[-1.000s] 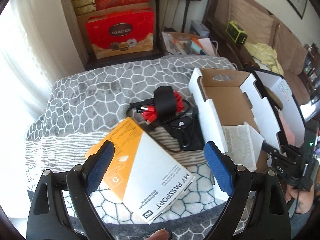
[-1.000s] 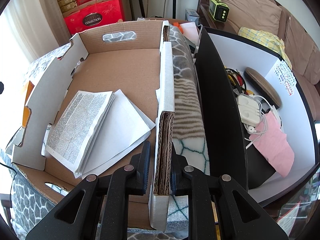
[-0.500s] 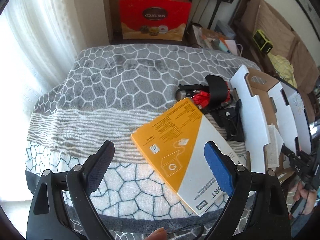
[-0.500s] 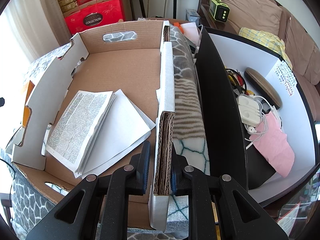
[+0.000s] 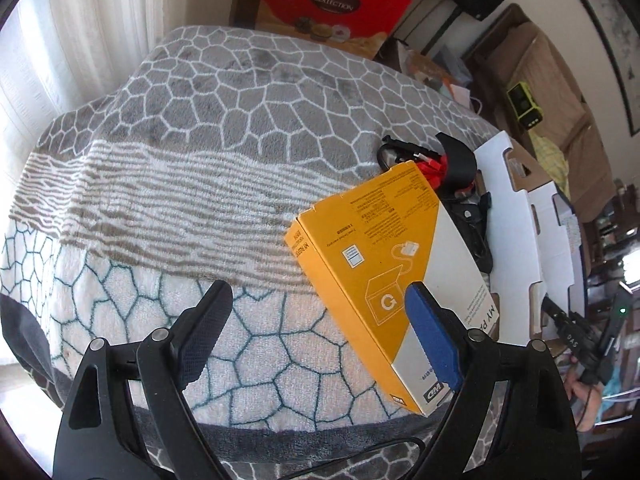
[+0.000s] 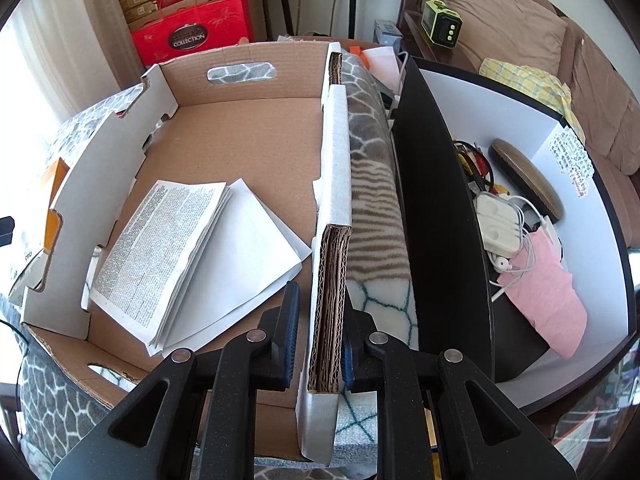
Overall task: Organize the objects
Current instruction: 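Move the left tool back over the yellow box toward the red-black strap, then grasp the black-and-red strap item with the left tool, then carry the red cable over the tray and open the left tool, then move the left tool back to the black strap on the yellow box, then close the left tool on the black strap, then lift the black strap with the left tool and release it into the tray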
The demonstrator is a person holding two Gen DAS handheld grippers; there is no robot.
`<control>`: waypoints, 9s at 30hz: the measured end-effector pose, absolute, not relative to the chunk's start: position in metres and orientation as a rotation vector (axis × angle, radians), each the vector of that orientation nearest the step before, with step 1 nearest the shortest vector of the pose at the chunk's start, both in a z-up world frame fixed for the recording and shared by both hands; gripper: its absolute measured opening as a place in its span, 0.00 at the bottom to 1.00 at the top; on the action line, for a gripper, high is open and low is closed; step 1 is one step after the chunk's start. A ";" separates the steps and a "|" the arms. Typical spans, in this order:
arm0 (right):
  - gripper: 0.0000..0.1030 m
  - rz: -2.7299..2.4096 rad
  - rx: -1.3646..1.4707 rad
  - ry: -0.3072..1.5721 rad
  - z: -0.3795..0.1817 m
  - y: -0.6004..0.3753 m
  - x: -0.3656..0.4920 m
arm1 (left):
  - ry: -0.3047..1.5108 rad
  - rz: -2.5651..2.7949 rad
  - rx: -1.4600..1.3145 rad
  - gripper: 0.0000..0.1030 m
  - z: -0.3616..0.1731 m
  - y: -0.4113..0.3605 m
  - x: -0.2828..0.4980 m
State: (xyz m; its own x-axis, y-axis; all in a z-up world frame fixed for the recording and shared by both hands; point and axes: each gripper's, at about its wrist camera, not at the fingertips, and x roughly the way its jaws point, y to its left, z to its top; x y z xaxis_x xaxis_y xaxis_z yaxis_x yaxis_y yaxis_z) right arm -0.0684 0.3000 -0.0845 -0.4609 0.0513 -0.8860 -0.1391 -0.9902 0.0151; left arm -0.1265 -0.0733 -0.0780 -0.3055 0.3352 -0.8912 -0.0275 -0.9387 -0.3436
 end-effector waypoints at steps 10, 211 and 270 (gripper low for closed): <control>0.17 2.586 -1.570 0.122 -0.084 0.300 -0.068 | -0.391 2.403 -1.628 0.84 -0.059 -0.070 -0.136; 0.18 2.583 -1.587 0.141 -0.087 0.302 -0.066 | -0.036 2.346 -1.293 0.03 0.079 0.091 -0.199; 0.18 2.578 -1.592 0.138 -0.087 0.304 -0.064 | 0.190 2.113 -1.513 0.06 -0.015 0.230 -0.204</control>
State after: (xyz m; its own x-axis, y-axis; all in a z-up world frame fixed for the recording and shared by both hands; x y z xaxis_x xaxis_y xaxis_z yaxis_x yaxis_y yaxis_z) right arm -0.0642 0.3045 -0.0875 -0.4448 0.0444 -0.8945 -0.1395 -0.9900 0.0202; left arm -0.2043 0.2296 -0.0153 -0.2330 0.3349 -0.9130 -0.4925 -0.8502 -0.1862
